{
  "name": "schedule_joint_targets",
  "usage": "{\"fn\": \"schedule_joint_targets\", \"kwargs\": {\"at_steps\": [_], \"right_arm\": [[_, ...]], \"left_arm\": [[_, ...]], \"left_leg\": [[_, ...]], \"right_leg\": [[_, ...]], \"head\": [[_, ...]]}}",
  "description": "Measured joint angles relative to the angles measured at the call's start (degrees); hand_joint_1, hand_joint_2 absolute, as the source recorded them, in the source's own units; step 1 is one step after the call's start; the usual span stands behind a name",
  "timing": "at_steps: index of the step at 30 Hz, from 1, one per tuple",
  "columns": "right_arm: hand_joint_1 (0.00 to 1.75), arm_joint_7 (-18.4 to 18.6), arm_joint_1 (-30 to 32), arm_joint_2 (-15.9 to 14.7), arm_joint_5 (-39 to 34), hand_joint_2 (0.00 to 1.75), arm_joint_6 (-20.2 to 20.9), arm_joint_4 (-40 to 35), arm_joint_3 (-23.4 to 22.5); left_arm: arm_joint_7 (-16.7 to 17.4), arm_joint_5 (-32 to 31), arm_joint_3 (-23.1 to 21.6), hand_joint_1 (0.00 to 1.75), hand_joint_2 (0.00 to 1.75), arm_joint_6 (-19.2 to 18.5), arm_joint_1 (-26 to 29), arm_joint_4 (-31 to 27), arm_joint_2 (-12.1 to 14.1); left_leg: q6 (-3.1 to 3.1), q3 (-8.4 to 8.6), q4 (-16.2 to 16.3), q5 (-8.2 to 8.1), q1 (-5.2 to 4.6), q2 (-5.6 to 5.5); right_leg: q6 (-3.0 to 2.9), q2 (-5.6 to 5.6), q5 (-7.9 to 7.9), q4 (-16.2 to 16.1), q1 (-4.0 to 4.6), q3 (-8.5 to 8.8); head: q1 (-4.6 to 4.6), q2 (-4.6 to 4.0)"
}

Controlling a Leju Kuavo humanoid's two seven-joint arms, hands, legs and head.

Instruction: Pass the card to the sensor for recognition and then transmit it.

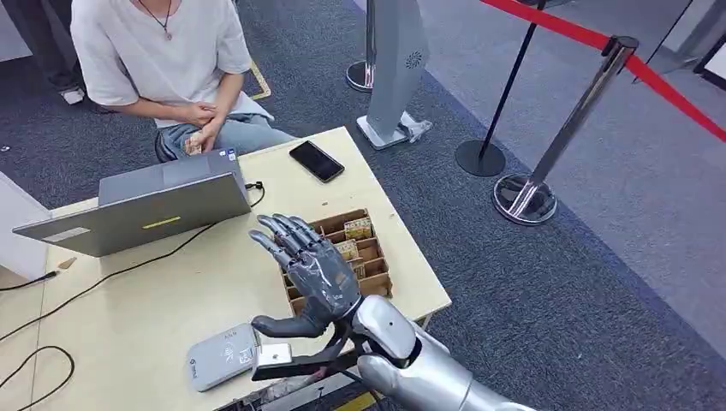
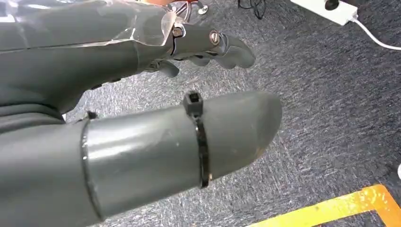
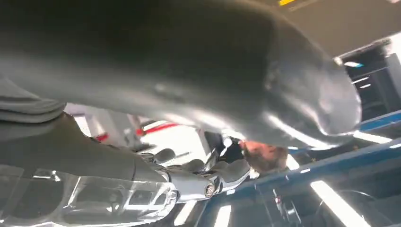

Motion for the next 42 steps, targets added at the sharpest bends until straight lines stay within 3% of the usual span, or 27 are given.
{"fn": "schedule_joint_targets", "kwargs": {"at_steps": [8,9,22,42], "right_arm": [[0.00,0.7,0.1,0.0,1.6,0.00,0.0,0.6,0.0],[0.00,0.7,0.1,0.0,1.6,1.75,0.0,0.6,0.0],[0.00,3.2,-0.5,0.0,4.8,1.75,0.0,2.3,-0.8],[0.00,3.8,-1.0,0.0,5.6,1.75,0.2,3.6,-1.5]], "left_arm": [[0.0,0.0,0.0,0.00,0.00,0.0,0.0,0.0,0.0],[0.0,0.0,0.0,0.00,0.00,0.0,0.0,0.0,0.0],[-1.5,-0.6,0.0,0.00,0.00,-0.1,0.0,0.0,0.0],[-1.7,-0.9,0.0,0.00,0.00,-0.3,0.0,0.0,0.0]], "left_leg": [[0.00,0.00,0.0,0.00,0.00,0.00],[0.00,-0.01,0.0,0.00,0.00,-0.01],[0.00,-0.01,0.0,0.00,0.00,-0.01],[0.00,-0.01,0.0,0.00,0.00,-0.01]], "right_leg": [[0.00,-0.01,0.00,0.0,0.00,0.00],[0.00,-0.01,0.00,0.0,0.00,0.00],[0.00,-0.01,0.00,0.0,0.00,0.01],[0.00,-0.01,0.00,0.0,0.00,0.02]], "head": [[0.00,0.00],[0.00,0.00],[0.00,0.00],[0.00,0.00]]}}
